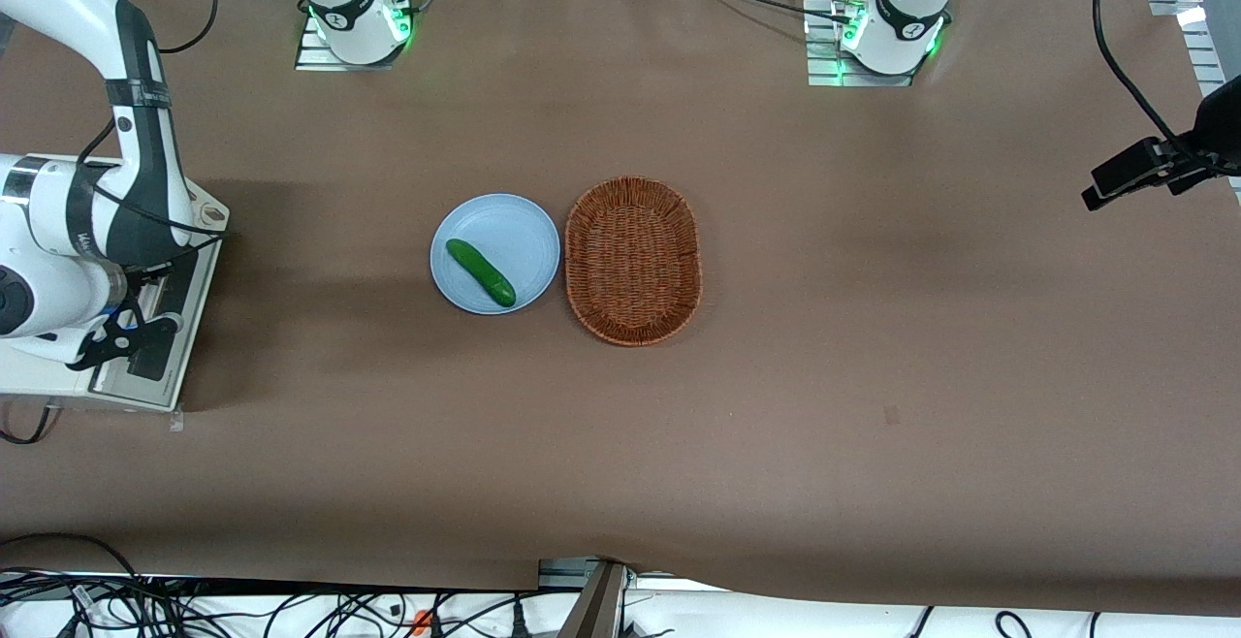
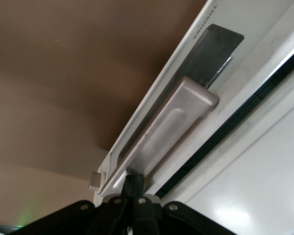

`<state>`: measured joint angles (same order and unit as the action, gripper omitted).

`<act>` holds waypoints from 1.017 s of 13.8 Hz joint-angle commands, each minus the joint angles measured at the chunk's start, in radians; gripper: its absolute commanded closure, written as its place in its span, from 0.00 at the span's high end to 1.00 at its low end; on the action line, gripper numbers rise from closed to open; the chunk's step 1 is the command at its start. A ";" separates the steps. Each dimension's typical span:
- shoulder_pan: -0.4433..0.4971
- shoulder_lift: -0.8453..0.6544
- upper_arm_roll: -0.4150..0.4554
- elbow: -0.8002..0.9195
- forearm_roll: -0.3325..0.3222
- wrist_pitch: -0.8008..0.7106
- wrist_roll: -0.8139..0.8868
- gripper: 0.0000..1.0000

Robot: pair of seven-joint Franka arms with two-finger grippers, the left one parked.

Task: Open oven door with right arm only
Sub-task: 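Pull the handle outward and down with the right gripper, swinging the door open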

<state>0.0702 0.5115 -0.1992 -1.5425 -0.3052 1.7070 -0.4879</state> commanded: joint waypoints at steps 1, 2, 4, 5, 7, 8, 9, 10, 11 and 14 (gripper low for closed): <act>-0.013 0.119 0.007 0.008 0.043 0.135 0.005 0.00; -0.010 0.122 0.007 0.008 0.043 0.147 0.006 0.00; -0.006 0.131 0.007 0.010 0.043 0.152 0.005 0.00; -0.003 0.140 0.007 0.010 0.044 0.154 0.006 0.00; -0.003 0.153 0.007 0.010 0.063 0.161 0.012 0.00; 0.005 0.157 0.007 0.010 0.064 0.166 0.012 0.00; 0.008 0.168 0.007 0.010 0.064 0.167 0.012 0.00; 0.013 0.183 0.007 0.010 0.064 0.167 0.012 0.00; 0.016 0.197 0.007 0.010 0.069 0.167 0.012 0.00; 0.016 0.208 0.007 0.010 0.087 0.166 0.012 0.00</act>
<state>0.1322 0.6378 -0.1392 -1.5418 -0.1468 1.7992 -0.4373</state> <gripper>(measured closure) 0.991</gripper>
